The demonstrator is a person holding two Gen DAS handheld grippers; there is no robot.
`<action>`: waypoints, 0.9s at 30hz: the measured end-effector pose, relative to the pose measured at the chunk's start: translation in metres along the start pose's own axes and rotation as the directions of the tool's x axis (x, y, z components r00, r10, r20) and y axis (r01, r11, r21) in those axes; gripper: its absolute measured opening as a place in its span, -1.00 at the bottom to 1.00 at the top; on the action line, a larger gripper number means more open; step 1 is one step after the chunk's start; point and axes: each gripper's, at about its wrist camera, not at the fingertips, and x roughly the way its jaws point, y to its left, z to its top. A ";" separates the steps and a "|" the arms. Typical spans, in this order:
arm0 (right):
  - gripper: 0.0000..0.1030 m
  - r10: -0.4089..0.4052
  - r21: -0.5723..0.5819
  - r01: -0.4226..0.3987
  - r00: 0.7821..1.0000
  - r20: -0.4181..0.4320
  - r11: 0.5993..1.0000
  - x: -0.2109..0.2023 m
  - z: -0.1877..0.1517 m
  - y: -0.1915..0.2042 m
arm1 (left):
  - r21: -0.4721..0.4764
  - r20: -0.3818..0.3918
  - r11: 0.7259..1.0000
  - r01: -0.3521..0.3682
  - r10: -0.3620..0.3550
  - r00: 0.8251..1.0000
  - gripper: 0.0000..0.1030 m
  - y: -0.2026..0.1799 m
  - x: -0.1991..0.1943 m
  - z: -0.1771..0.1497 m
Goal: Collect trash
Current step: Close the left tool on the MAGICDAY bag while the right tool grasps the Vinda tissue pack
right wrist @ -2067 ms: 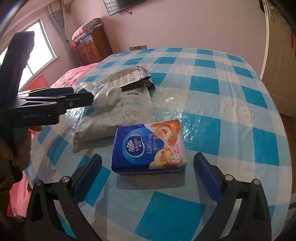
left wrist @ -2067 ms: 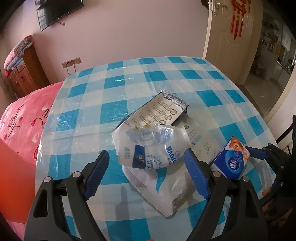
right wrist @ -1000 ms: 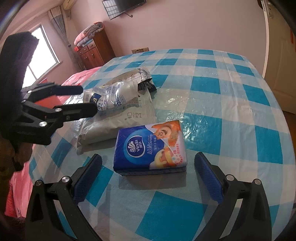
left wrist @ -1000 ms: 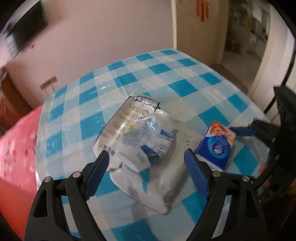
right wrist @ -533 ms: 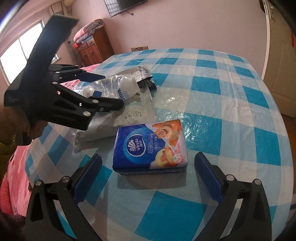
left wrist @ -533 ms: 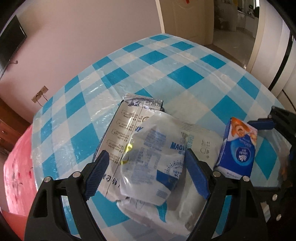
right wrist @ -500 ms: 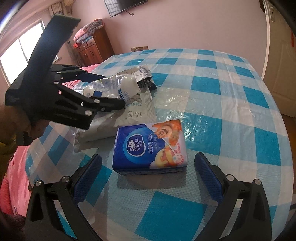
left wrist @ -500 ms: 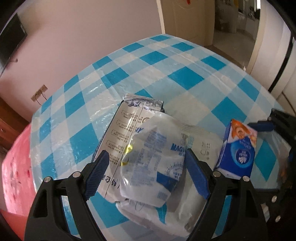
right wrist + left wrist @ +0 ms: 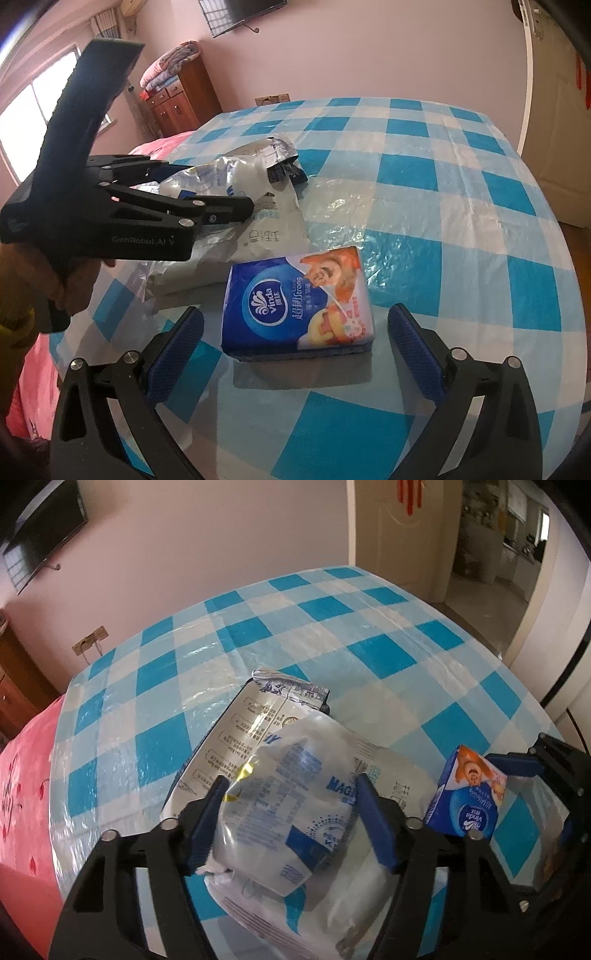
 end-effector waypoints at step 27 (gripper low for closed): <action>0.41 -0.062 -0.001 0.062 0.998 0.019 0.998 -0.004 -0.002 0.001 | -0.366 0.131 0.929 0.059 -0.011 0.991 0.30 0.041 -0.047 -0.052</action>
